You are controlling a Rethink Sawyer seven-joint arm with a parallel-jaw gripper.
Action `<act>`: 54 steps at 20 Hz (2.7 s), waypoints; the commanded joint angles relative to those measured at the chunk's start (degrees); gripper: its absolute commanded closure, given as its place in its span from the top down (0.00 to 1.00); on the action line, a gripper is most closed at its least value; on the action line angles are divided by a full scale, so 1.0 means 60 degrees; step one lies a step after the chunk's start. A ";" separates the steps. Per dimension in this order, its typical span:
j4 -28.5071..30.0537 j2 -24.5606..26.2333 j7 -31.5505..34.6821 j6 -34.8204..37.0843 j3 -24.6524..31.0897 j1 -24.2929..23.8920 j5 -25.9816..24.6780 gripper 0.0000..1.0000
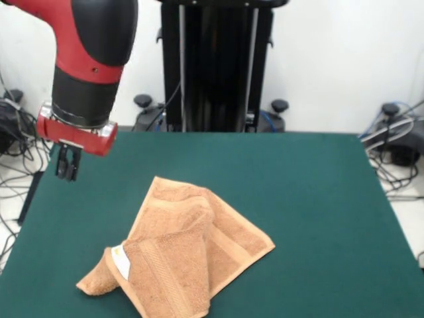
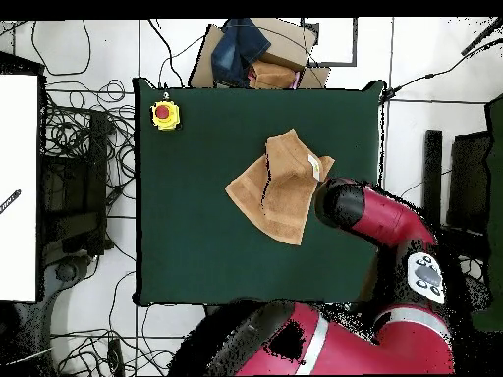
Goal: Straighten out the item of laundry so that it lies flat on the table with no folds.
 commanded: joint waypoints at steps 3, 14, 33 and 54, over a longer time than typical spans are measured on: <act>0.1476 -0.1719 -0.2216 0.1346 0.2993 -0.2060 -0.1474 0.00; 0.1055 -0.1337 -0.0060 0.2049 0.2541 -0.0950 -0.1558 0.00; 0.1006 -0.0872 0.0231 -0.0060 0.2340 -0.0842 -0.2843 0.00; 0.0818 -0.0165 0.0934 -0.2693 0.1718 -0.0643 -0.4145 0.00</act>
